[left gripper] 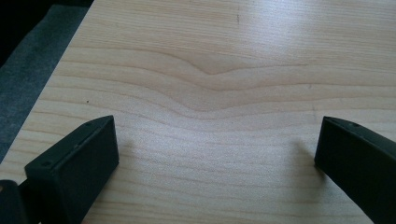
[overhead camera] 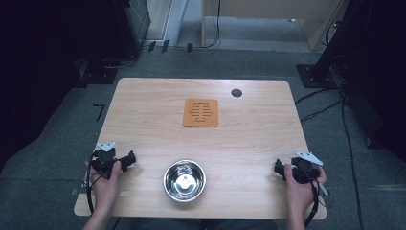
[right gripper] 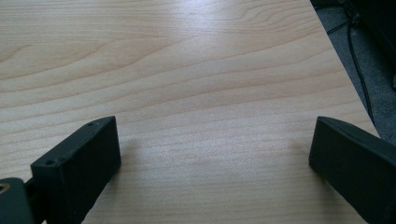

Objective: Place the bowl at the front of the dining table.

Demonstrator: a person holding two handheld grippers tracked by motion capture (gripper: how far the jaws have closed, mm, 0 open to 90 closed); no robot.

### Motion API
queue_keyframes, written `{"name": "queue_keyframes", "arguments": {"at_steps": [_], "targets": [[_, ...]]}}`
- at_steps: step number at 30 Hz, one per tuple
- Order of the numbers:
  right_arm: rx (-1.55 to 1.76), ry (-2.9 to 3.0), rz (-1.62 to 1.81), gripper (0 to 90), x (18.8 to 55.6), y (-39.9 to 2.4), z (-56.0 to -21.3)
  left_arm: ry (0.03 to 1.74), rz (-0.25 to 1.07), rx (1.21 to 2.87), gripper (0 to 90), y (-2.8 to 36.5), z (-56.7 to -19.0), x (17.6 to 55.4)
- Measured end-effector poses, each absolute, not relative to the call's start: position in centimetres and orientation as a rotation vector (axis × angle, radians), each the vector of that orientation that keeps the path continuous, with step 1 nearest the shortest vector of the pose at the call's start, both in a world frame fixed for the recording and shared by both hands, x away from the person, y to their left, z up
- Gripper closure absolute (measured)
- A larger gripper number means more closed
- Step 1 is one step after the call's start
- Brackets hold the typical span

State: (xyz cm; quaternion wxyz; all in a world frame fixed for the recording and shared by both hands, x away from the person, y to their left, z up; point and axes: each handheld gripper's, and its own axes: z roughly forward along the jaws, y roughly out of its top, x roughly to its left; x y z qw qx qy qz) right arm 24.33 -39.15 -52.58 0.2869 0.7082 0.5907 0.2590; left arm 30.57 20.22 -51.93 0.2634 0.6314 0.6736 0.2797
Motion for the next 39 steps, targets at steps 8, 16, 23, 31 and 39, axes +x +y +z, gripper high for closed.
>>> {"name": "queue_keyframes", "arguments": {"at_steps": [8,16,23,31,39], "targets": [[1.895,1.564,0.688,2.2,24.2,-39.0,-52.5,1.821,0.756,1.707,0.0,20.2,-51.9,30.6],[1.876,1.543,0.746,2.2,24.3,-38.0,-51.5,1.821,0.756,1.707,0.0,20.2,-51.9,30.6],[1.838,1.551,0.795,2.3,24.2,-36.8,-50.2,1.821,0.756,1.707,0.0,20.2,-51.9,30.6],[1.817,1.574,0.835,2.3,24.3,-35.4,-49.3,1.821,0.756,1.707,0.0,20.2,-51.9,30.6],[1.79,1.606,0.857,2.3,24.4,-34.1,-48.9,1.821,0.756,1.708,0.0,20.2,-51.9,30.6]]}}
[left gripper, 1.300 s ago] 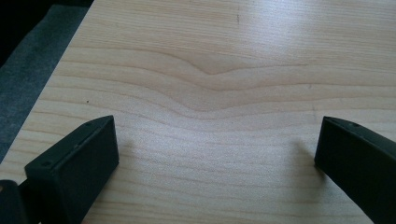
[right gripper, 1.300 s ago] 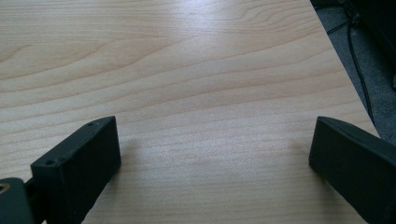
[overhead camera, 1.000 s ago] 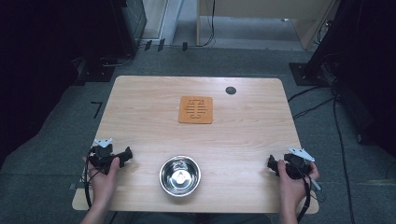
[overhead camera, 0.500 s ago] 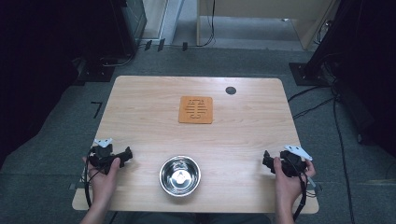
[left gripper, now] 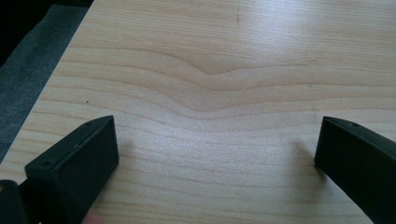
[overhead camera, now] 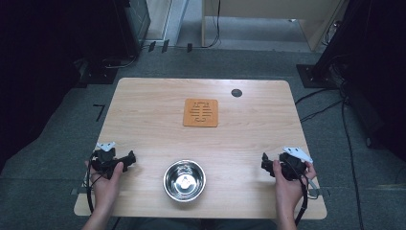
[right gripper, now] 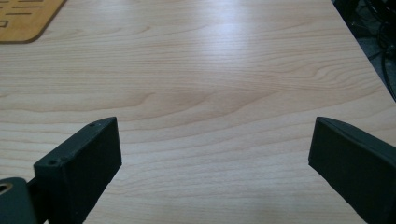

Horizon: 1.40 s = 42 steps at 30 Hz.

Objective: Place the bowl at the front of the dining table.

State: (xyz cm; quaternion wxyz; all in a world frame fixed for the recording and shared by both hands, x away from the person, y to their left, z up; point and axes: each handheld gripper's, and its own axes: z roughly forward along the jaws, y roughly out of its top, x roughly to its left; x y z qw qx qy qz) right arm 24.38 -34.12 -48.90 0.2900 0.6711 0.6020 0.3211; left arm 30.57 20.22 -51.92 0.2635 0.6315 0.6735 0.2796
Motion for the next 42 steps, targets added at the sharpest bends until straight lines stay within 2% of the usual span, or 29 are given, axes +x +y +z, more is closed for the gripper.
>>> {"name": "queue_keyframes", "arguments": {"at_steps": [42], "targets": [[1.662,1.758,0.914,2.3,24.5,-28.5,-48.3,1.817,0.755,1.71,0.0,20.2,-51.9,30.6]]}}
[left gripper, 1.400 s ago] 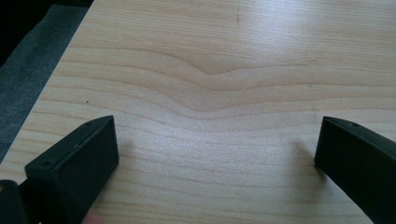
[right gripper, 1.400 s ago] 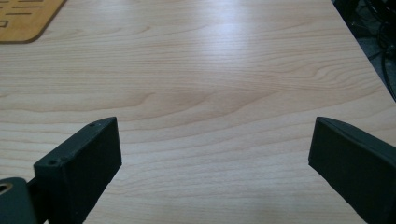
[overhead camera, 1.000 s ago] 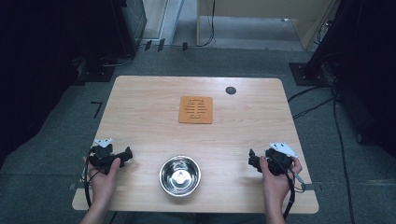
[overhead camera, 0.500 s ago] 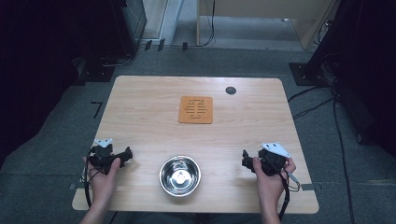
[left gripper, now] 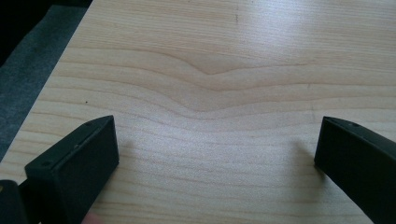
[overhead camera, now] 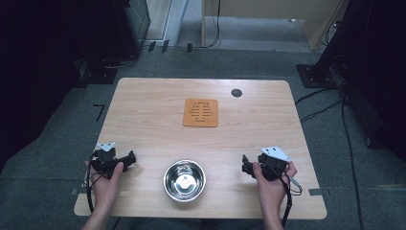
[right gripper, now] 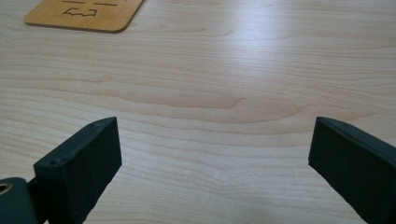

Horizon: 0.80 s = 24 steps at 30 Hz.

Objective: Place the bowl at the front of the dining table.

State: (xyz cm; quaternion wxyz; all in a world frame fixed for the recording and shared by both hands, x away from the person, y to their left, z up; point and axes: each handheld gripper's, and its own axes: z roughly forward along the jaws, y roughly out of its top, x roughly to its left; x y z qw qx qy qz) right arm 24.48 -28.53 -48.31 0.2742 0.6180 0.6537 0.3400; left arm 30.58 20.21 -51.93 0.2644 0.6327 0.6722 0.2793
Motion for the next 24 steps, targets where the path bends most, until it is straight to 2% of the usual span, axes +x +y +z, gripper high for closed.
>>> {"name": "queue_keyframes", "arguments": {"at_steps": [24], "targets": [[1.629,1.824,0.97,2.3,24.4,-26.0,-48.4,1.81,0.752,1.714,0.0,20.2,-51.9,30.6]]}}
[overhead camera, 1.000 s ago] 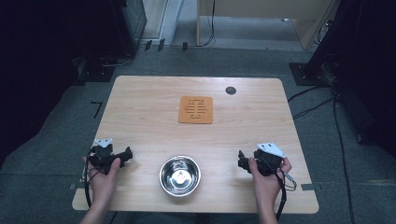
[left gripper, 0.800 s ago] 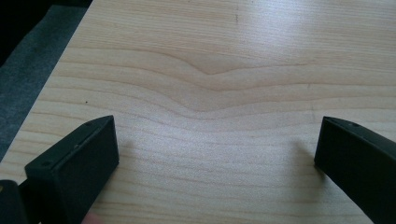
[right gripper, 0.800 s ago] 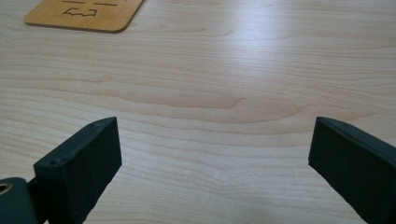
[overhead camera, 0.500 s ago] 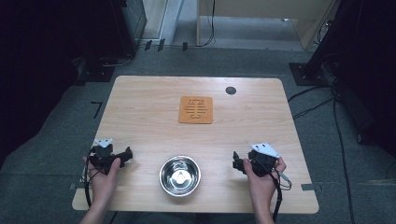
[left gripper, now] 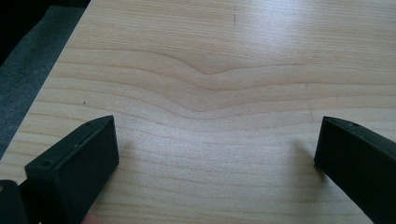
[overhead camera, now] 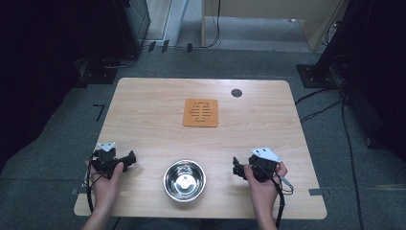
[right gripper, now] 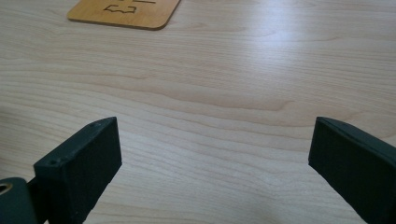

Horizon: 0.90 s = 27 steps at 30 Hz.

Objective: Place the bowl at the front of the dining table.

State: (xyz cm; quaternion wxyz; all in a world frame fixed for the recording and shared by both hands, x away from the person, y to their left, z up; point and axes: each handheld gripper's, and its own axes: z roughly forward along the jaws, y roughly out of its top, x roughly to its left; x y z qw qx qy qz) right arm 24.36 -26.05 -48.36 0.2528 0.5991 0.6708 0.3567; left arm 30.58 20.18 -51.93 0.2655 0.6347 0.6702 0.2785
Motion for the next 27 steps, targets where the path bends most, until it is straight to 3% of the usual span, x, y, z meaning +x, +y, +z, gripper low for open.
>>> {"name": "queue_keyframes", "arguments": {"at_steps": [27], "targets": [[1.592,1.899,1.041,2.3,24.1,-23.5,-48.4,1.81,0.752,1.715,0.0,20.2,-51.9,30.6]]}}
